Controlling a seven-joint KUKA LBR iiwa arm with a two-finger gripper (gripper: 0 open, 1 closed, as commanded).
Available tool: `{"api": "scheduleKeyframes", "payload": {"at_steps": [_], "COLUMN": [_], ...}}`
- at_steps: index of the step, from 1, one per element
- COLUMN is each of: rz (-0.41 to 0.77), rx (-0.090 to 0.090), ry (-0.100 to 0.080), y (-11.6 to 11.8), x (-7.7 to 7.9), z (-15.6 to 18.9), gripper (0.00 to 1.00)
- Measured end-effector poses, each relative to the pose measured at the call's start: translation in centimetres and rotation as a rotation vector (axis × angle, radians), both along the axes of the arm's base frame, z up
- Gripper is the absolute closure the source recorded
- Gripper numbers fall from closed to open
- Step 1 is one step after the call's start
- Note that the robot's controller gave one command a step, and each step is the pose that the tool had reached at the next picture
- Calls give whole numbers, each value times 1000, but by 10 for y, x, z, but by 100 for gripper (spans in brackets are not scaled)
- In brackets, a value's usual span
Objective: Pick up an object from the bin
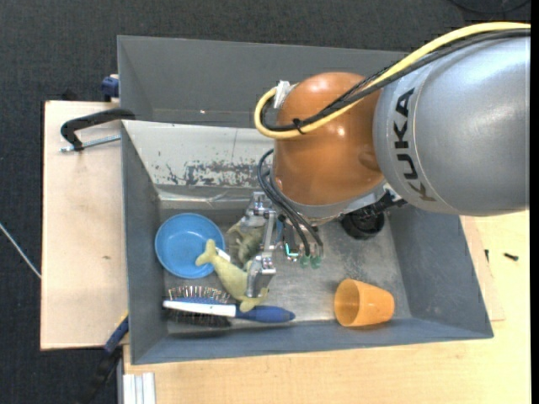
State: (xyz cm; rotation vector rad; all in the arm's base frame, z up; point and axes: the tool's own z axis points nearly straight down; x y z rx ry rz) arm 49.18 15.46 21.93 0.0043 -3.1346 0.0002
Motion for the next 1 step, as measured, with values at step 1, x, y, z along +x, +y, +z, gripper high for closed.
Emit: {"api": "scheduleKeyframes", "payload": {"at_steps": [1], "rz": [-23], "rx": [-2], "ry": [3], "y": [13], "x": [0], "z": [-135], "gripper": [0]}}
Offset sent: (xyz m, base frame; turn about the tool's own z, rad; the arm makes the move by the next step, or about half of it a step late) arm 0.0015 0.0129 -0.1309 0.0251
